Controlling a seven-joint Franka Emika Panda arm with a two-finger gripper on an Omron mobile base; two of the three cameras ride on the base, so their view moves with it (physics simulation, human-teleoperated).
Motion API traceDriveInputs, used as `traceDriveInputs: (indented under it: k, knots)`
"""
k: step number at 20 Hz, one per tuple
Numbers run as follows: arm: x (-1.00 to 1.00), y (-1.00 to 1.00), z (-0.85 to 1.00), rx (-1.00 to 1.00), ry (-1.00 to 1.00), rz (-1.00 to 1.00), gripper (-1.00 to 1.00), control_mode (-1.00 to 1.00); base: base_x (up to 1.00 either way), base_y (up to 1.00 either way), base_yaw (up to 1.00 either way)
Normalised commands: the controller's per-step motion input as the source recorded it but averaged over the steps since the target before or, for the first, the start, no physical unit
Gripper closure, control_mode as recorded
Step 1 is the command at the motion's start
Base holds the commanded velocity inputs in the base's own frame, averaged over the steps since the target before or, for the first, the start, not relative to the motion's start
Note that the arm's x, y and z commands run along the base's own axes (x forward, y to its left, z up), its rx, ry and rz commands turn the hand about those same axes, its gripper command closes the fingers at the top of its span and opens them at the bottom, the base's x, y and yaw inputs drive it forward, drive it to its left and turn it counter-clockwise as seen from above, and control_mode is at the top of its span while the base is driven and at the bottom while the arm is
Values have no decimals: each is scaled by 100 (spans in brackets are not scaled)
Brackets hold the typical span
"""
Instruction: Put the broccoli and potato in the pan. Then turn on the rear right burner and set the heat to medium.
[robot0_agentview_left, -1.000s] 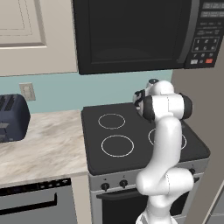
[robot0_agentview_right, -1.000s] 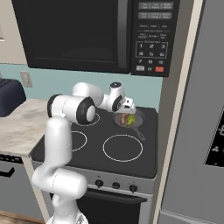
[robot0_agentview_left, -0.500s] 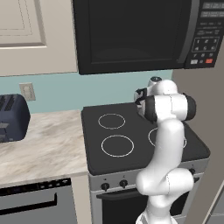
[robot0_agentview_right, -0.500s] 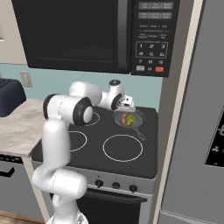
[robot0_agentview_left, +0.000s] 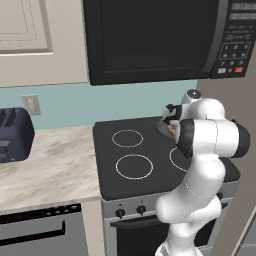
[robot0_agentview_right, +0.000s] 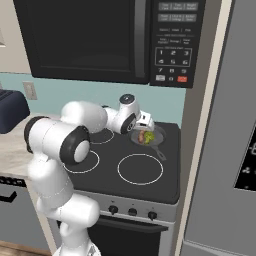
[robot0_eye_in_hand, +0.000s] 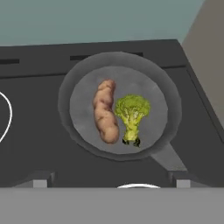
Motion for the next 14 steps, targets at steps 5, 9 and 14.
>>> traceDriveInputs:
  k: [5,9,14]
  knots:
    - [-63,-3,31,0,-7,0,-100,-100,0,0,0]
    - [-33,-1,26,0,-2,0,-100,-100,0,0,0]
    - [-24,0,37,0,-3,6,-100,-100,0,0,0]
